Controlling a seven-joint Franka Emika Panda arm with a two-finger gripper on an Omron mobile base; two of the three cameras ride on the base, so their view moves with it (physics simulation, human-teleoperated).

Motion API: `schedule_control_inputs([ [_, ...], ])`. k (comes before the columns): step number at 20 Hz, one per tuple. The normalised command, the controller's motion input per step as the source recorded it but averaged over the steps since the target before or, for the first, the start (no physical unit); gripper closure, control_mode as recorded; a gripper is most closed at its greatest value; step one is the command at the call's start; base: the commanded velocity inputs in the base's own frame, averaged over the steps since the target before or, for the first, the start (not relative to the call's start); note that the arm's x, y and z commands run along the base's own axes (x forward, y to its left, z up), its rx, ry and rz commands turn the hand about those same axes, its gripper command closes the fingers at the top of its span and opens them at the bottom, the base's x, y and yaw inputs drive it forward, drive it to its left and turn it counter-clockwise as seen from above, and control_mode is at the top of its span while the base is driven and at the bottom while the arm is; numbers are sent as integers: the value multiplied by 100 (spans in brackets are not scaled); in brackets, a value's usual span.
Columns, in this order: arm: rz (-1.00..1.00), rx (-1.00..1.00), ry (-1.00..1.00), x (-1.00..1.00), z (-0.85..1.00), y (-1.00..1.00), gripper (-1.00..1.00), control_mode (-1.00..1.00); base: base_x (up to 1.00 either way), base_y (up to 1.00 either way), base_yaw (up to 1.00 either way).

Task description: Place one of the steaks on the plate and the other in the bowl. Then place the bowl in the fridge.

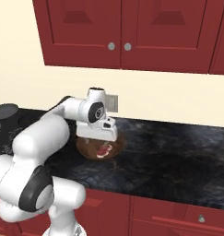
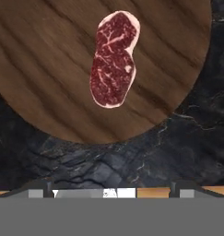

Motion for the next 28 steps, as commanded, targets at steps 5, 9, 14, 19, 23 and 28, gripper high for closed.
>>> schedule_control_inputs([
  [5, 0, 0, 0, -76, 14, 29, -100, -100, 0, 0, 0],
  [9, 0, 0, -5, -86, 2, 21, -100, -100, 0, 0, 0],
  [14, 0, 0, -28, -77, 0, 26, -100, -100, 0, 0, 0],
  [19, 0, -1, -12, -12, 8, 19, -100, -100, 0, 0, 0],
  [23, 1, -4, 2, 0, 4, 6, -100, -100, 0, 0, 0],
  [28, 3, 0, 0, -13, -7, 8, -100, 100, -11, 4, 5],
])
